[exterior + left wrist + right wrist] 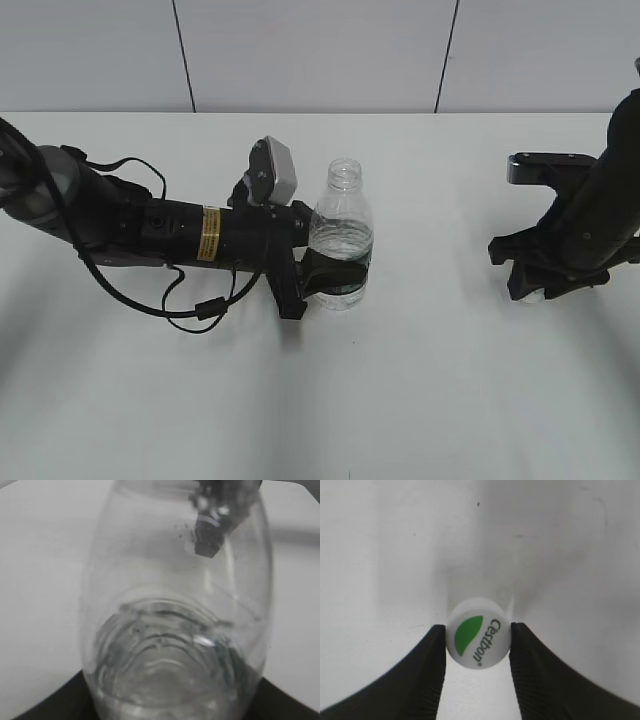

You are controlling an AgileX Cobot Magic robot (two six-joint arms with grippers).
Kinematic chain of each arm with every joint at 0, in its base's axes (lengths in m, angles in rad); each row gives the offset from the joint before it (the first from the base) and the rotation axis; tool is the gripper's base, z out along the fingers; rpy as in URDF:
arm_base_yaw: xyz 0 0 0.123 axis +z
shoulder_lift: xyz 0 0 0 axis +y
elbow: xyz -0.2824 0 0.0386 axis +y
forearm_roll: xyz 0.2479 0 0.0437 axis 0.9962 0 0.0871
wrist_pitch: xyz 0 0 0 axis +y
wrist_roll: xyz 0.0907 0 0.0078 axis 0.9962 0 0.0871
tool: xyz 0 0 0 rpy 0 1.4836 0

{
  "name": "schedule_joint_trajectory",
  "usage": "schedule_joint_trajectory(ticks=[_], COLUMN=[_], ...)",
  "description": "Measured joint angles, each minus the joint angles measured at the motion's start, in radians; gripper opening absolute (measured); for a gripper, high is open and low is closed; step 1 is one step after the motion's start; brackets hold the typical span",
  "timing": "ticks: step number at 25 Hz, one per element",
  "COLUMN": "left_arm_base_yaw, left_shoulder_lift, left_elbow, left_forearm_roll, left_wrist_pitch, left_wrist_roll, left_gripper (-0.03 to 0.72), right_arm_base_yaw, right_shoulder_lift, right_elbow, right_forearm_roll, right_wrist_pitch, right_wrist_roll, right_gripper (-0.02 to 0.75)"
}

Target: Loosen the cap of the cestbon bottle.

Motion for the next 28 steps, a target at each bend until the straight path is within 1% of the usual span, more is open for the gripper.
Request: schedule_joint_trajectory(ticks=[2, 7, 9, 12, 14, 18, 20, 23, 28], left_arm_base_yaw=[0.000, 0.000, 0.000, 0.000, 0.002, 0.014, 0.027, 0.058, 0.126], left_shoulder_lift=[0.000, 0.000, 0.000, 0.000, 0.000, 0.000, 0.000, 0.000, -0.001], left_elbow=[0.000, 0.000, 0.000, 0.000, 0.000, 0.002, 0.002, 0.002, 0.002], left_forearm_roll=[0.000, 0.002, 0.002, 0.012, 0.025, 0.053, 0.060, 0.100, 0.210], left_wrist_pitch=[0.000, 0.000, 0.000, 0.000, -0.002, 0.003, 0.003, 0.003, 0.005], left_wrist_roll=[0.000, 0.000, 0.000, 0.001, 0.000, -0.009, -0.011, -0.027, -0.116], left_gripper=[0.363, 0.363, 0.363, 0.363, 0.384, 0.491, 0.533, 0.554, 0.560], right_arm_base_yaw=[0.000, 0.000, 0.000, 0.000, 0.000, 0.000, 0.000, 0.000, 0.000], right_shoulder_lift=[0.000, 0.000, 0.000, 0.000, -0.001, -0.006, -0.008, -0.008, -0.008], right_elbow=[0.000, 0.000, 0.000, 0.000, 0.000, 0.000, 0.000, 0.000, 0.000], right_forearm_roll=[0.000, 0.000, 0.001, 0.001, 0.002, 0.003, 0.004, 0.004, 0.004], right_wrist_pitch=[-0.002, -0.011, -0.016, -0.018, -0.018, -0.018, -0.018, -0.018, -0.018], right_wrist_roll=[-0.006, -0.009, -0.011, -0.012, -0.012, -0.012, -0.012, -0.012, -0.012], right_gripper=[0.351, 0.541, 0.572, 0.577, 0.580, 0.582, 0.582, 0.582, 0.582])
